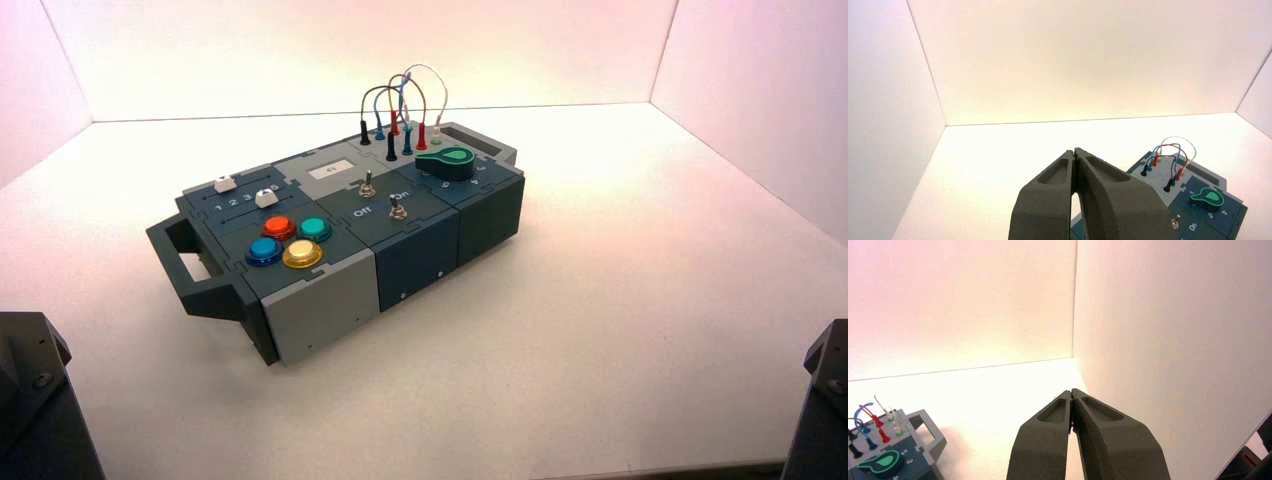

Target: Move the box to the right.

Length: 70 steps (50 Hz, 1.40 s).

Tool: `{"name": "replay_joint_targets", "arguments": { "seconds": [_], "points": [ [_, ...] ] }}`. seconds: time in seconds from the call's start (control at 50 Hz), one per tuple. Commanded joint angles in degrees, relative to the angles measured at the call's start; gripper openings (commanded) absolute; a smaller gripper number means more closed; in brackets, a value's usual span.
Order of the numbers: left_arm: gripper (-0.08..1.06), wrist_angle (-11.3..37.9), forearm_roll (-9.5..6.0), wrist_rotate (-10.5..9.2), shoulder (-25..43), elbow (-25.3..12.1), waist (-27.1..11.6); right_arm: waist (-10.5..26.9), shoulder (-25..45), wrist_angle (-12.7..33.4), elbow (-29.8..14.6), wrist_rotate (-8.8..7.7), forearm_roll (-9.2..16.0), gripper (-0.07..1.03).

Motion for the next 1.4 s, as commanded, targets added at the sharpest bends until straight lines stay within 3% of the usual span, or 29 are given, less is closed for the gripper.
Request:
{"name": "replay_joint_targets", "arguments": {
  "seconds": [0.02,0.38,0.64,0.96,1.2,1.4],
  "points": [
    [-0.03,-0.53,0.00,0.00,1.32,-0.62,0.88,0.79,0.53,-0.62,-0.62,-0.09,-0.09,-0.02],
    [-0.03,-0.26,-0.35,0.79,9.76,-0.97,-0.44,2.02,2.37,-0.62,-0.62,-0.09,-0.09,-0.02],
    [-0.03,4.31,-0.88,0.97,21.36,-3.78,-1.76,2.90,6.68,-0.79,-0.97,-0.09,0.00,-0.02],
    [-0.03,7.03,-0.97,0.70,29.09,-9.93,-8.26,3.08,15.03,-1.05,-2.11,-0.53,0.88,-0.02],
    [-0.03,13.01,-0.62,0.97,39.46,-15.73,-13.54,3.08,18.28,-1.05,-3.16,-0.88,2.90,-0.02],
    [-0.03,15.82,0.18,2.72,48.16,-18.46,-18.63,3.08,20.92,-1.32,-4.48,-0.97,4.75,-0.02]
  ]
}}
